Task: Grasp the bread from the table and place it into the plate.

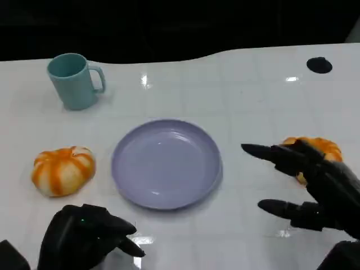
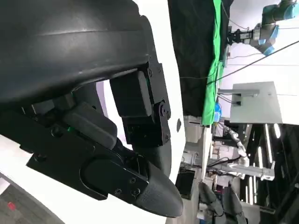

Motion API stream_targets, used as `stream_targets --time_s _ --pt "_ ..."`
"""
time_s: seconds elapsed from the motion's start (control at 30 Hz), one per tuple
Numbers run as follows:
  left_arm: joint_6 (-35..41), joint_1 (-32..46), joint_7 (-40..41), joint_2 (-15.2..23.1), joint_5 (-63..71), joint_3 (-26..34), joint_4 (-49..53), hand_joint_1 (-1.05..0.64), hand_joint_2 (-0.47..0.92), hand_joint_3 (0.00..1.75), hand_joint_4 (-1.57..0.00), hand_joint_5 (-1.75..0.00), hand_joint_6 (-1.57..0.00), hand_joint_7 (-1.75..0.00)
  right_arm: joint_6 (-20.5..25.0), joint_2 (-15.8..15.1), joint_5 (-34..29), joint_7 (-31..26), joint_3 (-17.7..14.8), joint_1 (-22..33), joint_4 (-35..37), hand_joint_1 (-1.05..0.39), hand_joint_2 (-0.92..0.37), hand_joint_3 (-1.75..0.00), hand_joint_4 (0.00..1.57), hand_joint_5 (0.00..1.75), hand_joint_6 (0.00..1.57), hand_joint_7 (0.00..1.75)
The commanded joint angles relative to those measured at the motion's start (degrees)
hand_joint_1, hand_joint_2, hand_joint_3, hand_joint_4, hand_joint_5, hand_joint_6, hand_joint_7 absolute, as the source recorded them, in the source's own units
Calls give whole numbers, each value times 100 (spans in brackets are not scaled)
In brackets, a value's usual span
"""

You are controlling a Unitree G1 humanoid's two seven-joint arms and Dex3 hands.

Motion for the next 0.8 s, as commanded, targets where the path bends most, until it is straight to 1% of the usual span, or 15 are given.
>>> stream_targets --time_s 0.03,0.13,0.2,0.37,0.47,0.6,0.73,0.8 --pt "19 -92 63 50 46 19 139 -105 79 0 -157 -39 -157 -14 356 -278 -665 -186 -31 -219 -120 -37 -84 -5 0 58 31 5" --pt "-41 -161 98 66 106 30 235 -105 79 0 -157 -39 -157 -14 693 -457 -1428 -235 90 -399 -219 -36 -79 -2 0 56 31 4" --pt "-48 -187 91 74 106 44 273 -105 79 0 -157 -39 -157 -14 932 -520 -1881 -262 203 -487 -275 -38 -77 0 0 57 31 4" --pt "-11 -208 56 64 54 66 302 -105 78 0 -157 -38 -157 -14 1540 -595 -2971 -219 591 -757 -297 -42 -74 0 0 59 31 4" --pt "-36 -199 71 63 76 64 298 -105 79 0 -157 -38 -157 -13 1845 -612 -3551 -229 844 -930 -210 -46 -73 0 0 64 34 4" --pt "-37 -178 47 49 47 65 273 -105 79 0 -157 -38 -157 -13 2267 -576 -4016 -24 1133 -1155 -25 -46 -74 0 0 61 35 3" --pt "-9 -169 40 45 28 64 256 -105 79 0 -157 -38 -157 -13 2490 -560 -4152 -126 1312 -1310 311 -44 -74 0 0 61 36 3" --pt "-32 -170 43 48 43 60 260 -105 79 0 -157 -38 -157 -14 2627 -562 -4214 -90 1390 -1407 502 -44 -76 -1 0 59 35 2"
